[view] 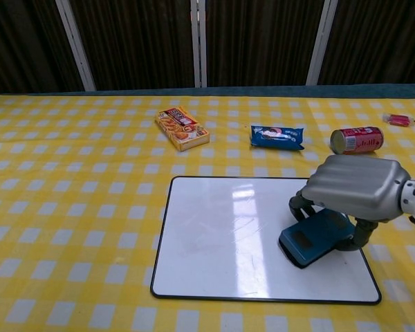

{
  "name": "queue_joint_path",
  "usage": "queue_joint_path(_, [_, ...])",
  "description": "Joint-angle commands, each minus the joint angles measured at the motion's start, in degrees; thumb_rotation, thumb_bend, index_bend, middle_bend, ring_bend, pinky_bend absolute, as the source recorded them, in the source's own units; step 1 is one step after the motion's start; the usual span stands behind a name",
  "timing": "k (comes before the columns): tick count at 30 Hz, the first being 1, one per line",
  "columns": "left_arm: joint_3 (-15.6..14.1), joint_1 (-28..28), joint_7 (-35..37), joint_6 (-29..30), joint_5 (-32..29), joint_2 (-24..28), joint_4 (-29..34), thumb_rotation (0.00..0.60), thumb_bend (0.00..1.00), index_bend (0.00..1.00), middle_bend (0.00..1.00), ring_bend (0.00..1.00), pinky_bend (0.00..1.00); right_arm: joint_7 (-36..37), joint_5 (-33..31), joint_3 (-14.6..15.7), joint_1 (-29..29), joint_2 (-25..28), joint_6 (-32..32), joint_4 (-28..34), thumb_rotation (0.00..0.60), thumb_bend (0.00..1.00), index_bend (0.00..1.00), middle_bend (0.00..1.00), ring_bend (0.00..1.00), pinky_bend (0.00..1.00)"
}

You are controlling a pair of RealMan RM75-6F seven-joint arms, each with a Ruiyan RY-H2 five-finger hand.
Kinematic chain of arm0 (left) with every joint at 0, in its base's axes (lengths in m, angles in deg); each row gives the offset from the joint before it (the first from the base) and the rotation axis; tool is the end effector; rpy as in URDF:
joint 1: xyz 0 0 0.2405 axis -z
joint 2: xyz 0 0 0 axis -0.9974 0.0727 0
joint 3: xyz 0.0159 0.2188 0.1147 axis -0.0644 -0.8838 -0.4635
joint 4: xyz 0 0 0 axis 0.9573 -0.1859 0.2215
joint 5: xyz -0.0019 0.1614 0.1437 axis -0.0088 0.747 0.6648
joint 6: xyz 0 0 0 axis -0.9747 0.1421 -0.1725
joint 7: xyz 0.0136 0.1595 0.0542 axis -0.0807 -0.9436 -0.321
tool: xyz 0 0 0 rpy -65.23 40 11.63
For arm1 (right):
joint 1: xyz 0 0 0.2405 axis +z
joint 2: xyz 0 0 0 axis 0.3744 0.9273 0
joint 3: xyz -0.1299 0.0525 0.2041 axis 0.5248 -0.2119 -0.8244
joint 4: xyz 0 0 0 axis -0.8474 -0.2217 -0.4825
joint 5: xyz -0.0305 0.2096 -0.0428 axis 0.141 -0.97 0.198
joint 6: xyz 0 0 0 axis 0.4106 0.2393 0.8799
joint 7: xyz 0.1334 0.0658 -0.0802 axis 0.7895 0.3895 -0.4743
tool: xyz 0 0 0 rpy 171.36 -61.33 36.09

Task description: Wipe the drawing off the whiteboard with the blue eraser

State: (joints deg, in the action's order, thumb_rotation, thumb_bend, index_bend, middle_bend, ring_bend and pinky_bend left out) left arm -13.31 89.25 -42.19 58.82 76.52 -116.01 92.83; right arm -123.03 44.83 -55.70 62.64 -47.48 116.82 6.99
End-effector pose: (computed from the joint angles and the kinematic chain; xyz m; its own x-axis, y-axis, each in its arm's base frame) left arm -0.2904 0.1876 0.1732 0.3960 0.1051 0.9122 0.9091 0.0948 -0.4056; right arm -0.1681 -0.2855 -0.0535 0.8516 -0.1542 0.5011 -0.4453 -0.7171 0.5362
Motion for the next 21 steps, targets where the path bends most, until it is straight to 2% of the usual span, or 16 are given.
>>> queue_joint_path(1, [-0.05,0.02,-0.14,-0.07,0.06,-0.06,0.12,0.600,0.00,0.00,0.00,0.00,0.00,-0.17,1.86,2.14,-0.63,1.44,-0.14,2.05,0.600,0.57,0.54,0.55,0.46,0.48])
queue_joint_path(7, [0.01,0.08,-0.35,-0.09,-0.04,-0.07,0.32,0.600,0.00,0.00,0.00,0.00,0.00,0.54,6.06,5.87,-1.88,4.36,0.57,5.10,0.600,0.57,0.54,0.55,0.46,0.48])
queue_joint_path(14, [0.00,0.02,-0.11,-0.11,-0.16,0.04,0.31,0.600,0.00,0.00,0.00,0.00,0.00,2.48,10.38,8.38,-2.99,6.48,2.03,4.36,0.600,0.57,0.54,0.55,0.46,0.48])
queue_joint_path(21, [-0.05,0.05,-0.27,-0.08,0.10,-0.02,0.54,0.600,0.00,0.00,0.00,0.00,0.00,4.67,9.40,5.73,-3.09,5.36,2.78,1.20,0.600,0.57,0.54,0.55,0.46,0.48])
